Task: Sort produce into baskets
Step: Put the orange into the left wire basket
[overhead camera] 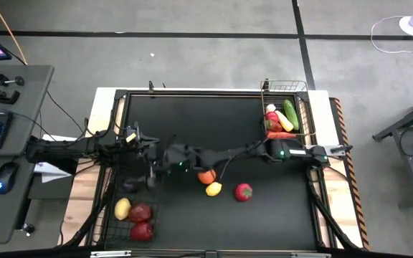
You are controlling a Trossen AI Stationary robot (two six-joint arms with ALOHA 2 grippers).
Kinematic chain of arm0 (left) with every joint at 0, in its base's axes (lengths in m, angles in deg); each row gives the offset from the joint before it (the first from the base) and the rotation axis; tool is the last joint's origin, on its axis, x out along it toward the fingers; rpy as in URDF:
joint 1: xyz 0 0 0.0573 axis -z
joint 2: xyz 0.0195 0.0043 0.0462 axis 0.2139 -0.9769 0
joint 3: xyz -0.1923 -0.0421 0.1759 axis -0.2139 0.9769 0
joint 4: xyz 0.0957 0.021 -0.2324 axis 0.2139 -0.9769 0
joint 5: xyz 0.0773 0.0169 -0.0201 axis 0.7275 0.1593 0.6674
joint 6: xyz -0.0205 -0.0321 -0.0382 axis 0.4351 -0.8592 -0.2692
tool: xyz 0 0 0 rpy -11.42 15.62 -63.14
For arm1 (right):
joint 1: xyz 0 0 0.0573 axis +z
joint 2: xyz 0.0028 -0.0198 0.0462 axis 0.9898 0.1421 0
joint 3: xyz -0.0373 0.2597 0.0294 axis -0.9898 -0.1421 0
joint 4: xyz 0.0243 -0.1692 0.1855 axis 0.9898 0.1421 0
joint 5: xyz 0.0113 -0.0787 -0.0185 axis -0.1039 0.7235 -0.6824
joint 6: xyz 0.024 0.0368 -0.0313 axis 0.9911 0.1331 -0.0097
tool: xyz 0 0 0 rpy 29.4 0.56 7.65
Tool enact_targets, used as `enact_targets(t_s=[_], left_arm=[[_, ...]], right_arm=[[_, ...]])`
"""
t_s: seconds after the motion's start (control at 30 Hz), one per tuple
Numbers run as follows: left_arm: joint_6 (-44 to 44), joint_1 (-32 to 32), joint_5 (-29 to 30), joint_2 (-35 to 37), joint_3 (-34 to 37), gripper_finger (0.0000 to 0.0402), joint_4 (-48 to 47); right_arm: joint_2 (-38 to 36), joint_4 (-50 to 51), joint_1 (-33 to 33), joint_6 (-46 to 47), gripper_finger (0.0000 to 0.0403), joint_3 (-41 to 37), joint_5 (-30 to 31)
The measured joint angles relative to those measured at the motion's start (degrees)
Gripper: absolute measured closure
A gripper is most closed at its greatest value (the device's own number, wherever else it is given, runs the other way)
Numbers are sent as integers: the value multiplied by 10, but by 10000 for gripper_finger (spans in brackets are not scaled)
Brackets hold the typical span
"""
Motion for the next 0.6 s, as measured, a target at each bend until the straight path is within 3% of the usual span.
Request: enact_targets(t_s=[0.1, 0.27, 0.37, 0.5, 0.6], left_arm=[[0, 0, 0, 0, 0, 401, -1], [0, 0, 0, 0, 0, 401, 0], [0, 0, 0, 0, 0, 401, 0], [0, 0, 0, 0, 0, 401, 0], [0, 0, 0, 0, 0, 401, 0]], right_arm=[[-34, -12, -18, -8, 13, -24, -38], [-92, 148, -50, -19, 13, -26, -177], [-130, 276, -69, -65, 13, -26, -225], [-173, 481, -90, -139, 13, -26, -230], [-197, 639, -100, -189, 13, -26, -174]])
